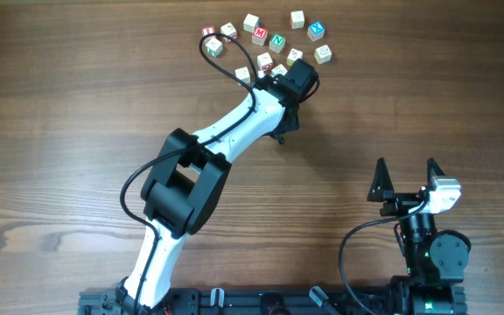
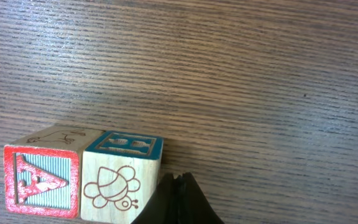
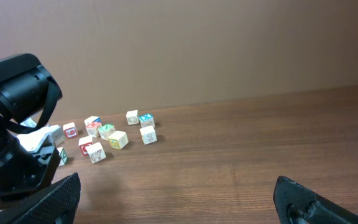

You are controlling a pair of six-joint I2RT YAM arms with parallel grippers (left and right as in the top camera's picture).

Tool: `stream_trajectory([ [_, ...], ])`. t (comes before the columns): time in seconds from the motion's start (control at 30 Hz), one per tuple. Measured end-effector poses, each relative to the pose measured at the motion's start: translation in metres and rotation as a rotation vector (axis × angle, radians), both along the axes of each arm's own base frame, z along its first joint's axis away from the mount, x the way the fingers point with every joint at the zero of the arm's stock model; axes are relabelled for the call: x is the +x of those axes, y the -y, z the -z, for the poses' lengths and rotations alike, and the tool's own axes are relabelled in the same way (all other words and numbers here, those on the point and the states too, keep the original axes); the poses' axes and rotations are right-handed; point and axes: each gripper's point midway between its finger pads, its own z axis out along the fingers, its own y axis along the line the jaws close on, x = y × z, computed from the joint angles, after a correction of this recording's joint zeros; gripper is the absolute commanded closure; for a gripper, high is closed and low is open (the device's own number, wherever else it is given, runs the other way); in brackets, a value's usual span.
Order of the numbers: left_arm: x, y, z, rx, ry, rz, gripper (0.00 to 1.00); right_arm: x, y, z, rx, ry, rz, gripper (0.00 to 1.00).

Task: Form a horizontal line

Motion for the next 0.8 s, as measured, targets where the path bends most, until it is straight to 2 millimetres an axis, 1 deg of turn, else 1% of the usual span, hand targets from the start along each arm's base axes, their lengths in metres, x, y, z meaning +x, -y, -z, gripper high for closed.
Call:
stream_trajectory([
  [0.23, 0.004, 0.003, -0.001, -0.012, 0.016, 0.0, 0.95, 0.0, 0.0, 0.0, 0.0, 0.0, 0.0, 0.0],
  [0.4, 0.007, 0.005, -0.005, -0.016, 0.025, 0.009, 0.91, 0.0, 0.0, 0.0, 0.0, 0.0, 0.0, 0.0],
  [0.5, 0.019, 0.013, -0.019, -0.034, 0.059, 0.032, 0.9, 0.0, 0.0, 0.0, 0.0, 0.0, 0.0, 0.0],
  [0.63, 0.043, 0.019, -0.053, -0.072, 0.131, 0.05, 0.89, 0.0, 0.0, 0.0, 0.0, 0.0, 0.0, 0.0],
  [0.7, 0.057, 0.017, -0.072, -0.087, 0.166, 0.05, 0.89, 0.0, 0.0, 0.0, 0.0, 0.0, 0.0, 0.0],
  [0.73, 0.062, 0.016, -0.079, -0.092, 0.178, 0.046, 0.88, 0.0, 0.0, 0.0, 0.0, 0.0, 0.0, 0.0],
  [0.77, 0.066, 0.013, -0.085, -0.094, 0.189, 0.047, 0.86, 0.0, 0.0, 0.0, 0.0, 0.0, 0.0, 0.0],
  [0.8, 0.076, 0.006, -0.095, -0.104, 0.21, 0.029, 0.82, 0.0, 0.0, 0.0, 0.0, 0.0, 0.0, 0.0],
])
